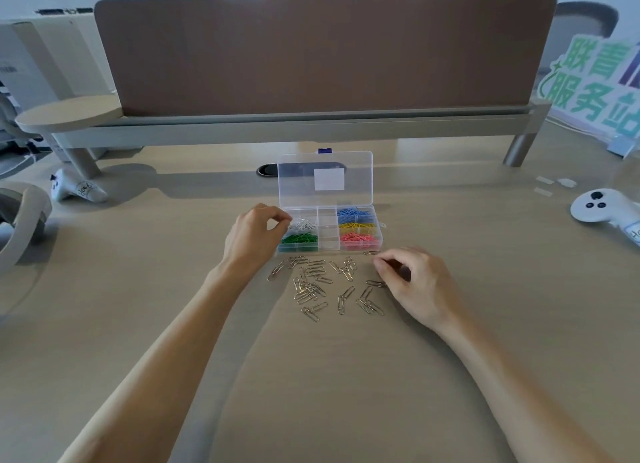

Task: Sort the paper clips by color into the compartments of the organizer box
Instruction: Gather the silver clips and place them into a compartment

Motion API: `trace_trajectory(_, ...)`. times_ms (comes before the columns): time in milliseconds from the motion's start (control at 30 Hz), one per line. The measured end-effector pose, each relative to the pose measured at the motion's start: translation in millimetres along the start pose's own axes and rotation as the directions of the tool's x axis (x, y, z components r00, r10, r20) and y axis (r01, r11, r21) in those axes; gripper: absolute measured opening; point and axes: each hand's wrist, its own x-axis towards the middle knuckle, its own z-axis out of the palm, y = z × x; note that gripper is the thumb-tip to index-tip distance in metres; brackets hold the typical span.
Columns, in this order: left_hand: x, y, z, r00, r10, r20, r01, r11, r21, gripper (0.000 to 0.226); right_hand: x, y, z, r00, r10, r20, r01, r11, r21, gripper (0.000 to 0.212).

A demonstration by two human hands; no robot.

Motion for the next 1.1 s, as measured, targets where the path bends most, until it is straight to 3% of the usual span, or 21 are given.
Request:
trace_trajectory(100,-22,-7,-9,0.996,0.010,-0.093,-0.009,1.000,0.009,0.013,0,1,-3,0.997,0.041,0.061,-0.043,0.998,0.034,0.007)
trace_trajectory(200,-46,-20,-18,0.994,0.012,-0.106,0.004,0.989,0.147,0.013,-1,4,-4,0.986,0.063,0.152,-0.065,0.998,0.008,0.013)
trace_trajectory(300,-59,-26,-20,0.996,0.045,-0.075,-0.024,0.966,0.257,0.015,1,13,4,0.995,0.038,0.090,-0.022,0.985,-0.170,0.028)
trace_trajectory(400,-65,-19,-15,0.990,0.136,-0.018,-0.123,0.936,0.330,0.019,4,15,14,0.998,-0.053,0.028,0.059,0.956,-0.286,0.029)
trace_trajectory(567,-66,-16,-11,0.977,0.215,0.005,-0.205,0.920,0.335,0.021,7,6,21,0.993,-0.120,0.015,0.119,0.954,-0.274,0.016)
trace_trajectory(700,-71,-13,-6,0.941,0.336,0.032,-0.327,0.887,0.325,0.019,3,-6,26,0.974,-0.204,0.098,0.221,0.952,-0.214,0.013)
trace_trajectory(833,-74,-15,-8,0.912,0.409,0.034,-0.401,0.871,0.284,0.013,1,-4,15,0.991,-0.098,0.094,0.107,0.989,-0.098,0.016)
trace_trajectory(1000,-76,-12,-9,0.895,0.446,0.025,-0.436,0.860,0.266,0.014,-5,11,-3,0.984,-0.065,0.169,0.091,0.984,-0.152,0.023)
trace_trajectory(1100,-76,-12,-6,0.883,0.467,0.037,-0.457,0.841,0.288,0.018,-6,5,6,0.980,-0.141,0.142,0.169,0.963,-0.209,0.021)
